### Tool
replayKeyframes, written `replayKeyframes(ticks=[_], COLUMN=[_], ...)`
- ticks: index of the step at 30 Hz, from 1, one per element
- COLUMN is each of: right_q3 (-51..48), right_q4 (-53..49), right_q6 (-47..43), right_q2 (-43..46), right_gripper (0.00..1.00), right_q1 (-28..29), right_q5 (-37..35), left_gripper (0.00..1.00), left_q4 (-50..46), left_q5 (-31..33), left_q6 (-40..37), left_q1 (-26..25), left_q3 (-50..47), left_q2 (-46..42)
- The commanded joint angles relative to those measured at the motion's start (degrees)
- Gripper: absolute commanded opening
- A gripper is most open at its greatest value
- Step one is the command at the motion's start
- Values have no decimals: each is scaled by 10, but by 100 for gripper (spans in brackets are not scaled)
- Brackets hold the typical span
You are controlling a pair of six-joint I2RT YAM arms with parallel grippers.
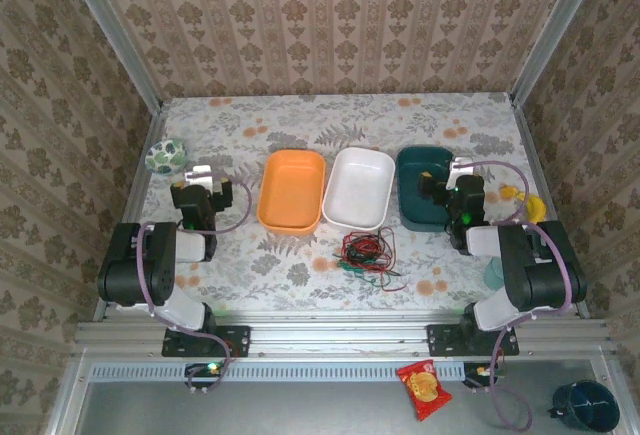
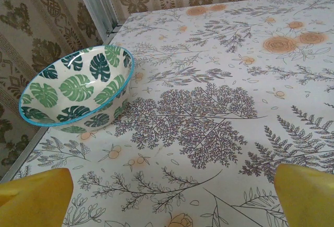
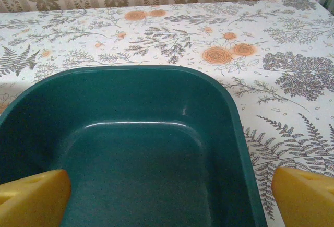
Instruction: Untangle the cables
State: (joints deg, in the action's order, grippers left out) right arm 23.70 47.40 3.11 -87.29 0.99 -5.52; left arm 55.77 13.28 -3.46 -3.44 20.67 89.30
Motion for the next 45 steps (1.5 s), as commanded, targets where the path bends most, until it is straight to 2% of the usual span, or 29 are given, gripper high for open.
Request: replayKeyframes(ticks=[1,35,37,38,39,41,43,45], right_q3=[-2,-1,-2,4,14,66,121,134], right_q4=[11,7,7,-9,-49,-205,-349,-405], right_q6=[-9,-6,-5,0,1,14,50,96], right_q2=[-3,-2,4,16,38,97,127,157], right_gripper=[100,100,100,100,100,93,84,78], right_q1=[0,-6,-6,-6,-6,-5,4,27], right_q5=[4,16,14,4,-6,-31,-109,-193], left_gripper=[100,100,100,100,100,100,100,100], left_q4=[6,-1,-67,-184,-332,-495,-500,-486], left_q5=[-1,-18,-45,-43,-13,25,68,72], left_q6=[3,11,0,-1,32,83,100,123], left_q1=[-3,8,9,4,-1,-1,-24,-56], left_q3=[4,6,30,74,140,228,231,202], left_q2=[4,2,-26,-62,-90,-117,-157,-206])
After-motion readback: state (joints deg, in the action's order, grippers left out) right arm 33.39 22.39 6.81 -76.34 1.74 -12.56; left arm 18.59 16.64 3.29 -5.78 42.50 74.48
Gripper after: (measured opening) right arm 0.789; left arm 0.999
